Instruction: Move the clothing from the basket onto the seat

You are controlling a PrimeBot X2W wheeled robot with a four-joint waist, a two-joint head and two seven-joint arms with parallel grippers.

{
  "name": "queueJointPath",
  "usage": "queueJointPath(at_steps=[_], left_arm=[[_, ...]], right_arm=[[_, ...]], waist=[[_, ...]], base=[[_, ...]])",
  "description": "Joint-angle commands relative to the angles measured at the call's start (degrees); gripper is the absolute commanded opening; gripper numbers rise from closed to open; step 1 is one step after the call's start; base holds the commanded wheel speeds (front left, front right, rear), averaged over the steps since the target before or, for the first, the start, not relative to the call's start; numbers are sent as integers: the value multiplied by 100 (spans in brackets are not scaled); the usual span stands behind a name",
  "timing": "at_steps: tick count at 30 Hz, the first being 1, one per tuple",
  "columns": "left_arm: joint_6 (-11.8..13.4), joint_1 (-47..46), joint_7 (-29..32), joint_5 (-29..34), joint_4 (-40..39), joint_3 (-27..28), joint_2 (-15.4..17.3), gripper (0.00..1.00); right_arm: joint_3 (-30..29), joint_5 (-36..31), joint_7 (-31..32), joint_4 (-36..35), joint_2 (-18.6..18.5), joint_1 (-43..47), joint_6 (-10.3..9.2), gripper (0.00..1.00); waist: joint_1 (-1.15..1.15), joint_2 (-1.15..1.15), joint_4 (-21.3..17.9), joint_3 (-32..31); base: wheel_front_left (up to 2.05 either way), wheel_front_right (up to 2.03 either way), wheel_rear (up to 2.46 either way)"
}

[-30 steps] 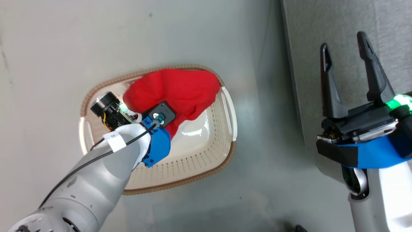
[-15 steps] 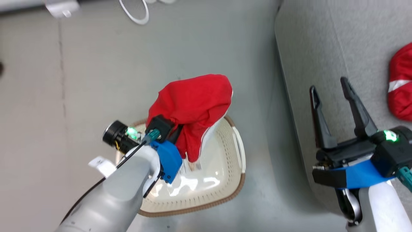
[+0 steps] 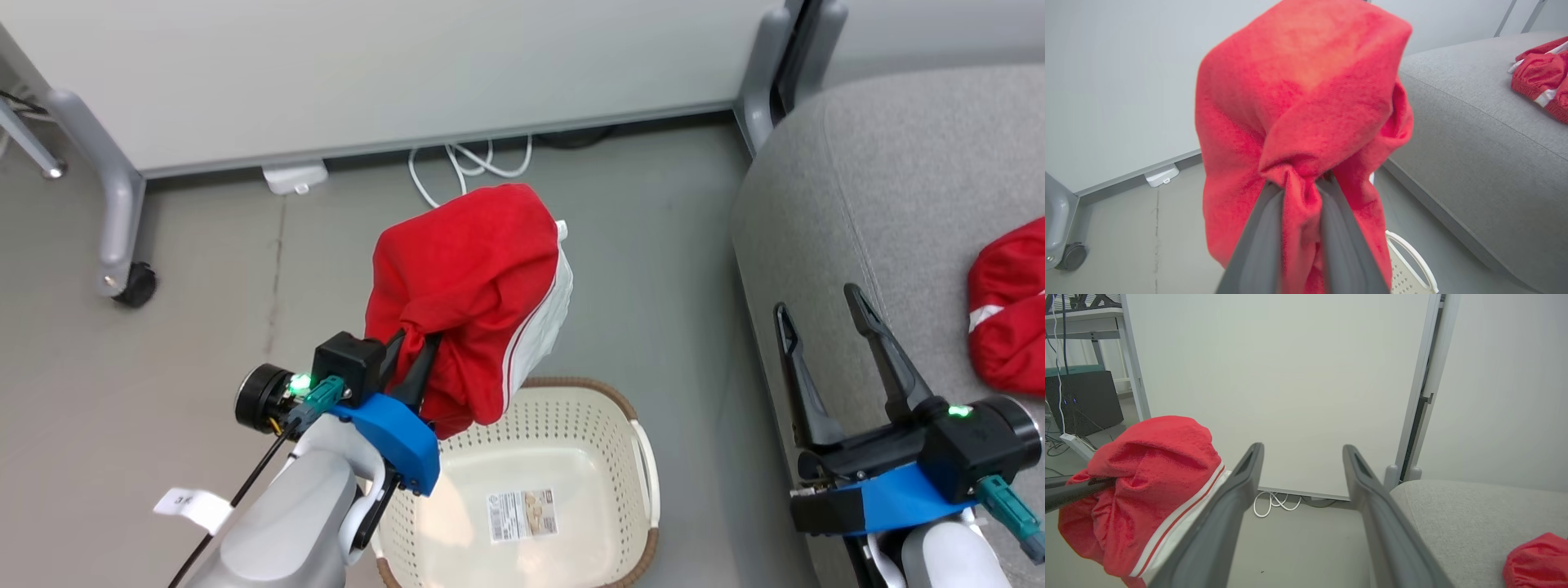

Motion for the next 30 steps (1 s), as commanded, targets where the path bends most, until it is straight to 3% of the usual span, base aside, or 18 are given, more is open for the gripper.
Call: queueJointPath(at_steps=[1,9,16,30], left_arm=[[-17,218,-28,89,-215,235,35,0],[-63,503,-28,266,-671,613,25,0],[-86,467,50,357,-1066,496,-14,0],[104,397,606,392,-2173,323,66,0]], right_arm=[[-9,41,-4,33,17,167,1,100],[3,50,-4,88,92,412,1,100],[8,68,-4,119,157,582,1,100],[-5,106,-4,106,227,625,1,100]], waist=[[2,-1,170,-378],[2,-1,276,-750],[2,-1,321,-940],[2,-1,336,-864]], base=[[0,0,0],[0,0,0],[0,0,0],[0,0,0]])
